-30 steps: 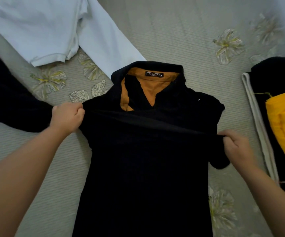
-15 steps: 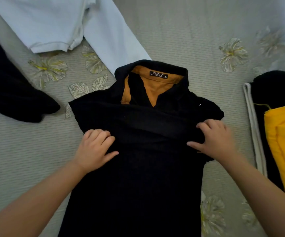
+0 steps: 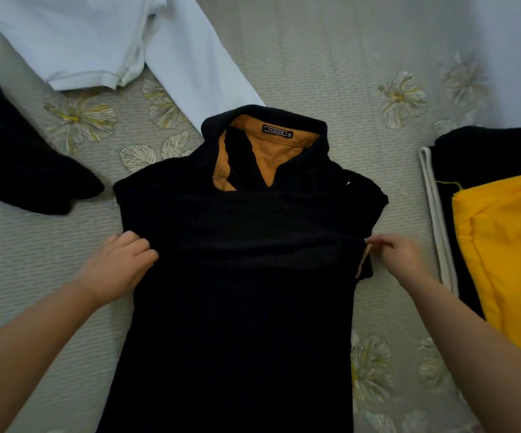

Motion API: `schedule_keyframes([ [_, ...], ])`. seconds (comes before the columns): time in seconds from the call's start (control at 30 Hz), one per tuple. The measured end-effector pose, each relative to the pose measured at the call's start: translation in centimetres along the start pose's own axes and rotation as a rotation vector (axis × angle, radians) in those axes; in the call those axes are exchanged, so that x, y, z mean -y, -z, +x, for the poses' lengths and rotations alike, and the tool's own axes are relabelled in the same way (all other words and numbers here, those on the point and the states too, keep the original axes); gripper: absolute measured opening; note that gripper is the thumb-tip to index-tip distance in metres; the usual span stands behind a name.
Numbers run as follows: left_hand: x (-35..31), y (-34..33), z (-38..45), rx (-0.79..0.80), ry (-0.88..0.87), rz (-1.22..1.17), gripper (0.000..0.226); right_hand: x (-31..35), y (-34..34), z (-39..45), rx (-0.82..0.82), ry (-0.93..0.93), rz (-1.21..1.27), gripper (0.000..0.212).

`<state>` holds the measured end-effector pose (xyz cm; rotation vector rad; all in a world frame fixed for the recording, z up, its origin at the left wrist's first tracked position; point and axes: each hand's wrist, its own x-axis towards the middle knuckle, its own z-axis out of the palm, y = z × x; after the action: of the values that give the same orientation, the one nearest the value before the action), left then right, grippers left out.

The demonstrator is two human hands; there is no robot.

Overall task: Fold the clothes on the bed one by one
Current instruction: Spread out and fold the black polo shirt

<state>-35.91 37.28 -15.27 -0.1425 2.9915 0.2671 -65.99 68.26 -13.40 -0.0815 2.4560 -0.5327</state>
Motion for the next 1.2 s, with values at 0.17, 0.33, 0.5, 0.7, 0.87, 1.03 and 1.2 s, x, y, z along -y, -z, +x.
schedule_keyframes([
  [0.17,-1.5,1.0,1.4,-0.076,0.072,-0.061,0.04,0.3,-0.4,-1.1,-0.238,0.166,-0.272,0.032],
  [0.33,-2.0,0.9,5.7,-0.201,0.306,-0.095,0.033,0.9,-2.3,-2.7,-0.203,0.263,-0.407,0.045],
  [0.5,-2.0,0.1,8.5,-0.123,0.536,-0.134,0.011,1.0,-2.3,-2.3,-0.168,0.101,-0.176,0.028],
  [0.7,-1.2,0.7,10.0,-0.297,0.573,-0.119,0.018,2.2,-1.6,-2.2,-0.534,0.26,0.042,0.013],
  [0.87,-1.4,-0.4,11.5,-0.1,0.796,-0.08,0.02,2.9,-3.2,-0.8,-0.496,0.213,0.036,0.027],
  [1.03,-4.7,-0.4,10.6,-0.234,0.455,-0.012,0.033,2.2,-4.5,-0.9,-0.371,0.148,-0.355,0.052],
  [1.2,-7.9,-2.5,7.6,0.013,0.325,0.03,0.067,2.7,-7.0,-2.8,-0.346,0.568,-0.615,0.05],
])
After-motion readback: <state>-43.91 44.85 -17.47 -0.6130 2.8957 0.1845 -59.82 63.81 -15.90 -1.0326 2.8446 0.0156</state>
